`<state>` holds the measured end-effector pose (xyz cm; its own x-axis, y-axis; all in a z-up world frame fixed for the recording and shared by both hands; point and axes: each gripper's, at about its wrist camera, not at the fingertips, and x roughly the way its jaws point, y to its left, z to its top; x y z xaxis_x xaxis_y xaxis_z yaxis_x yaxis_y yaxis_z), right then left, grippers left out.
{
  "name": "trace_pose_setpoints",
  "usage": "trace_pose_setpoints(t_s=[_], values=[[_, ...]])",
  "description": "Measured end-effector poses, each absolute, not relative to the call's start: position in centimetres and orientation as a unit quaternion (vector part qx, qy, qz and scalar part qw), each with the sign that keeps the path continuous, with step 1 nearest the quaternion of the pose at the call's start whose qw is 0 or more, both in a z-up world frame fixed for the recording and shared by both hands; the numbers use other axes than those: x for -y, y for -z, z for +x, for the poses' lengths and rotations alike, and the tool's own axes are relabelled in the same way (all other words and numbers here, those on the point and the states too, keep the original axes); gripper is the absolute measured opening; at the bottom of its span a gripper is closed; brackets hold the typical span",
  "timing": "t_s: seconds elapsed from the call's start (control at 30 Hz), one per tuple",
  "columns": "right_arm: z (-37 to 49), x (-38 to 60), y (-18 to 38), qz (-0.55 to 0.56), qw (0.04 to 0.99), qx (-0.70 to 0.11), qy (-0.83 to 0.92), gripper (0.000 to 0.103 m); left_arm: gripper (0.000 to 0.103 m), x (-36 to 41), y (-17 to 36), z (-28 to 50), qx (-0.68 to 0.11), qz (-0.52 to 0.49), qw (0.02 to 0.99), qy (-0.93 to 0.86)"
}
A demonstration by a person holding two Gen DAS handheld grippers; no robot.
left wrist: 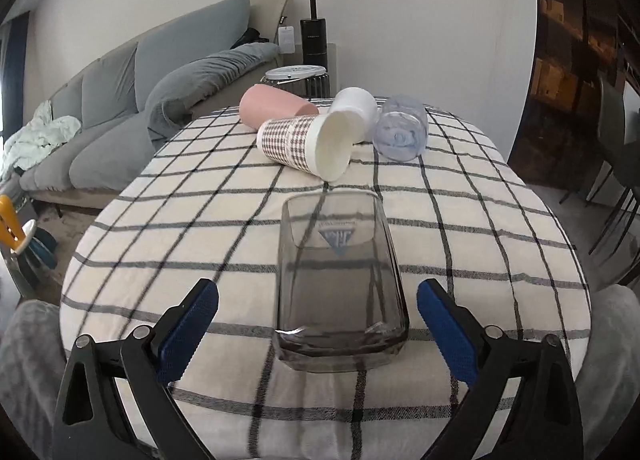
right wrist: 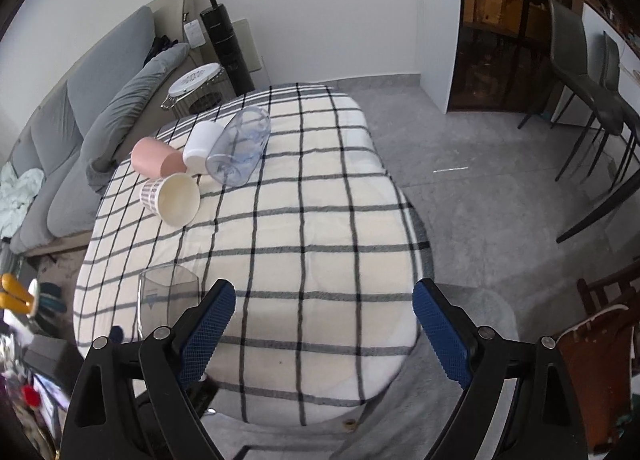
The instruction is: Flip cup upside down
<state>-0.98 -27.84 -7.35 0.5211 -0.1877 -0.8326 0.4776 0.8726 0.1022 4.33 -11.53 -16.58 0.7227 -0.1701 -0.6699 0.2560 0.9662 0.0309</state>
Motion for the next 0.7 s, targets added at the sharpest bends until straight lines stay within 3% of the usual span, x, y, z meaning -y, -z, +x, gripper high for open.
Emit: trace_pose_setpoints(t_s=[0.27,0.4,0.43,0.7], values=[[-1.1,28.3,8.4,0.168,0.852,-0.452,0.205,0.09,0.089,11.9,19.0,4.2,-0.345,0.051,0.931,0.105],[-1.7,29.1,8.9,0.18,0.849,-0.447,0.218,0.09,0.075,12.1,19.3,3.7,-0.333,0.05,0.936,0.1],[-1.8,29.4,9.1,0.184,0.848,-0.445,0.222,0.09,0.067,12.3,19.4,3.6,-0.331,0.051,0.937,0.103],[-2.4,30.1,9.4,0.197,0.844,-0.442,0.231,0.09,0.066,12.4,18.9,3.8,-0.328,0.065,0.937,0.104]])
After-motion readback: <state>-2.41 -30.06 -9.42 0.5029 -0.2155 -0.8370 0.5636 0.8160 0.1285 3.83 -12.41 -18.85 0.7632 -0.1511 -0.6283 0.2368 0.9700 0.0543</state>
